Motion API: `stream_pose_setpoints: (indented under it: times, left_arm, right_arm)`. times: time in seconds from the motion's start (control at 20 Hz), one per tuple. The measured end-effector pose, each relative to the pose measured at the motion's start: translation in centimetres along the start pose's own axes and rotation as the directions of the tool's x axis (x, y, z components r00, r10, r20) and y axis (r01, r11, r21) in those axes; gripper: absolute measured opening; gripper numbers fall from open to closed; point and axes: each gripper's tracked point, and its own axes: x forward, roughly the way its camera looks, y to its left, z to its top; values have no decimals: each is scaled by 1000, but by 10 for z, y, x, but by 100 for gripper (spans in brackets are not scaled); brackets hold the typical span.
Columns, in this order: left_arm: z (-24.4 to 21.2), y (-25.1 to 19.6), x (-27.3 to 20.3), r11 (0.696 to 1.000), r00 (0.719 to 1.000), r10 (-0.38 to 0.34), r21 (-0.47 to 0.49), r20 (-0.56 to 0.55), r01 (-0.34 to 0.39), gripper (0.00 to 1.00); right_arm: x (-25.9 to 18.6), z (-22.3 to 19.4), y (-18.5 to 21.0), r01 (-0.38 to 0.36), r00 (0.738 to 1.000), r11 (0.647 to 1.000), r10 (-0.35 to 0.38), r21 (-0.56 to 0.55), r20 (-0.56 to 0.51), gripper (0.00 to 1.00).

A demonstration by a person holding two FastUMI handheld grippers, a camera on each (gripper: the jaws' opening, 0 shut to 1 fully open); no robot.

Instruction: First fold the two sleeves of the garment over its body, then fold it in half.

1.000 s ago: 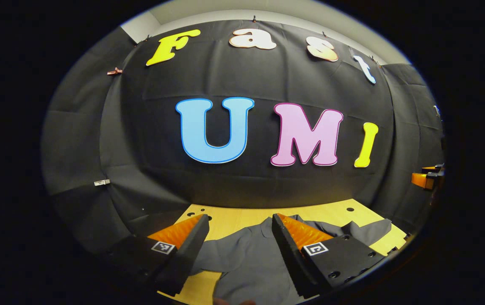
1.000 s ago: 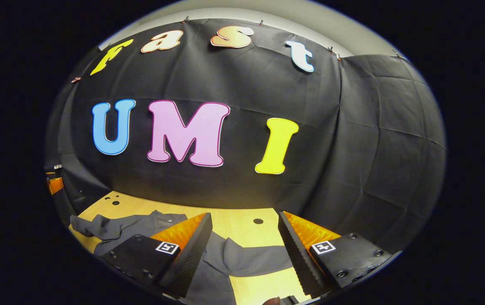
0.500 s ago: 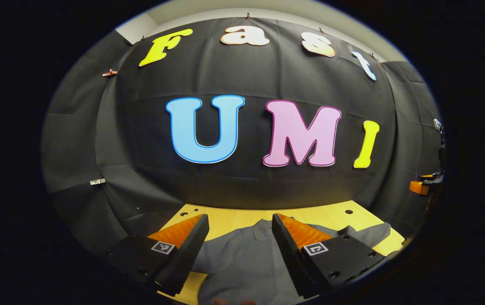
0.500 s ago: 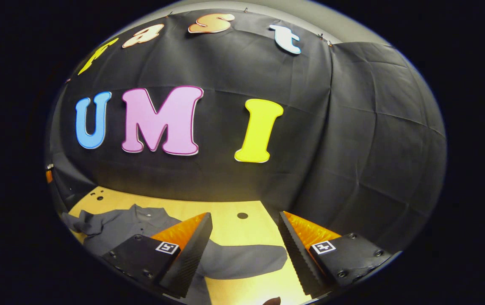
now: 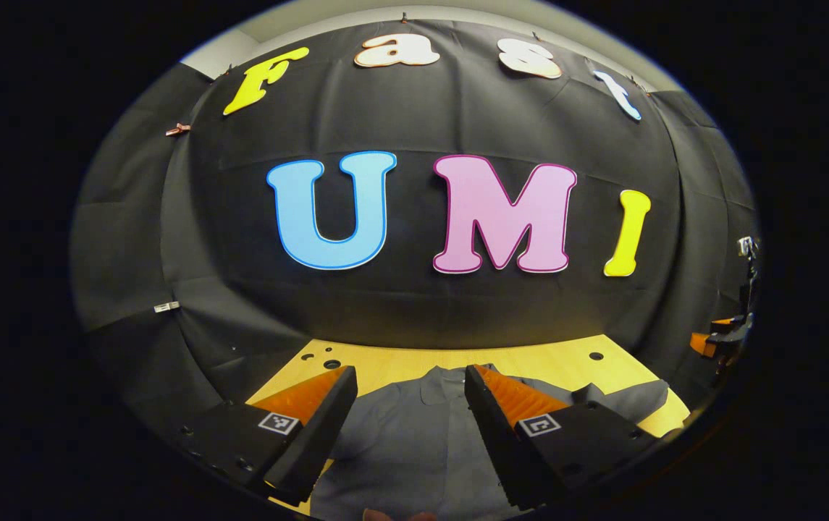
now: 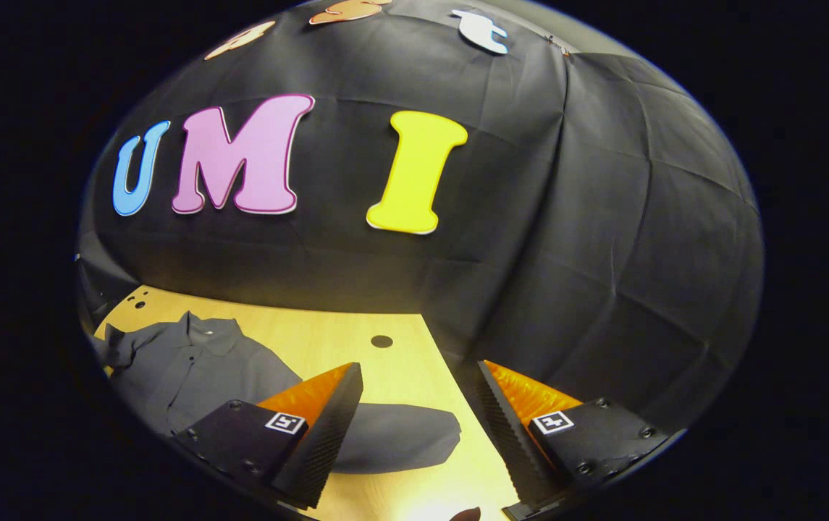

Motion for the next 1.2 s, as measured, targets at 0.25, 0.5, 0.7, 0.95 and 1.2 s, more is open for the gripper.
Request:
stream_pose_setpoints:
  times: [0.25, 0.5, 0.7, 0.95, 1.2]
  left_arm:
    - [-8, -9, 4, 998, 997, 69, 7, -40, -69, 94]
    - [-12, -21, 3, 995, 994, 93, 22, -59, -92, 94]
    - [-9, -25, 3, 994, 993, 104, 46, -59, -101, 94]
    - [-14, -23, -5, 992, 991, 116, 54, -69, -113, 96]
    - [-23, -20, -9, 990, 986, 138, 52, -98, -133, 96]
  right_arm:
    - [41, -46, -20, -10, 997, 1000, 11, 10, -70, 98]
    - [73, -88, -33, -23, 990, 999, 26, 27, -138, 98]
    - [91, -119, -35, -31, 979, 997, 45, 68, -200, 98]
    - [114, -161, -41, -13, 958, 993, 48, 121, -284, 98]
    - [128, -198, -41, -28, 934, 993, 65, 111, -350, 98]
